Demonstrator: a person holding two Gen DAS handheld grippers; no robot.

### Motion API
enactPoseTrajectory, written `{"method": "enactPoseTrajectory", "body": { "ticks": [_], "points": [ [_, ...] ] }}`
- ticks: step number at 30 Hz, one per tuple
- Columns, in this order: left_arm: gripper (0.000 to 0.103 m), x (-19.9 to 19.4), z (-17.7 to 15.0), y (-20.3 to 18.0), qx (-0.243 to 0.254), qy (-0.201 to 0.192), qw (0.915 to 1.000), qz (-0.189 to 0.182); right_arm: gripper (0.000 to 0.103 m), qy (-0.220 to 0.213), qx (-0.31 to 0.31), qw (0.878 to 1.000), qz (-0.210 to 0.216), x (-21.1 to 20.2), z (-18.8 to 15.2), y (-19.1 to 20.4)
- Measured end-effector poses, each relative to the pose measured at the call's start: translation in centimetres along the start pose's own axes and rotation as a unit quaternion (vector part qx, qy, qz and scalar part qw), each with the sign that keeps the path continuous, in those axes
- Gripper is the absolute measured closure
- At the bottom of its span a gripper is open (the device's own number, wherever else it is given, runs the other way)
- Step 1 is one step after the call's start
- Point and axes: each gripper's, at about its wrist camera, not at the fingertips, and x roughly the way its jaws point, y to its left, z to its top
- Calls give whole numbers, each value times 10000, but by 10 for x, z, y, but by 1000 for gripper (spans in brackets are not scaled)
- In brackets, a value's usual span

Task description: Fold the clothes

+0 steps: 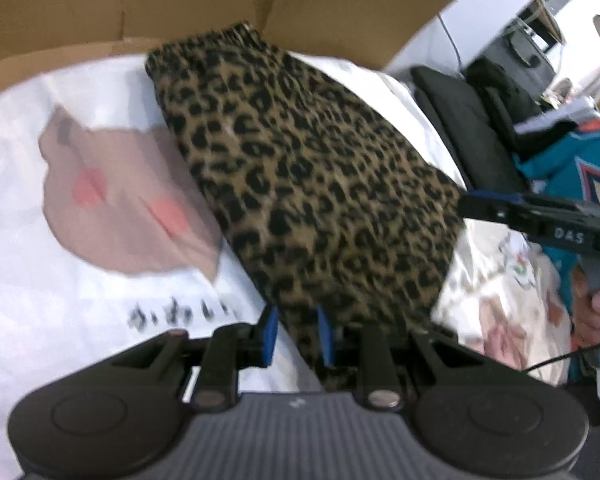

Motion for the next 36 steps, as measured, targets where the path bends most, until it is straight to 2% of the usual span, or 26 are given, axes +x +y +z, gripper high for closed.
{"method": "enactPoseTrajectory", "body": {
  "ticks": [3,6,8,9,10,17,23,24,26,27,30,36],
  "points": [
    [80,10,-15,-2,44,166,9997,-181,67,162,8,9996,221,2,-9,7],
    [80,14,-24,-7,183,266,9993,-210,67,286,20,9991,327,2,-17,11],
    [74,15,-28,-11,272,268,9990,-248,67,375,102,9985,380,1,-22,10],
    [64,16,-29,-13,307,262,9989,-258,67,403,116,9984,388,0,-24,10],
    [60,17,-30,-15,358,259,9987,-247,67,410,112,9984,385,-2,-26,10],
    [59,39,-30,-34,902,442,9949,-119,67,425,353,9981,268,3,-31,-7],
    [59,51,-28,-42,1127,380,9928,102,67,433,802,9958,45,14,-31,-36],
    [60,51,-29,-42,1160,370,9924,149,67,438,857,9954,32,16,-32,-40],
    [76,52,-30,-42,1180,377,9921,196,67,432,912,9949,-15,22,-32,-48],
    [88,51,-31,-40,1130,412,9926,157,67,427,935,9947,-40,25,-32,-52],
    [94,42,-34,-31,906,427,9950,62,67,430,1047,9934,-183,37,-28,-68],
    [98,30,-48,-10,754,546,9957,-4,67,433,1278,9900,-411,55,-22,-94]
  ]
}}
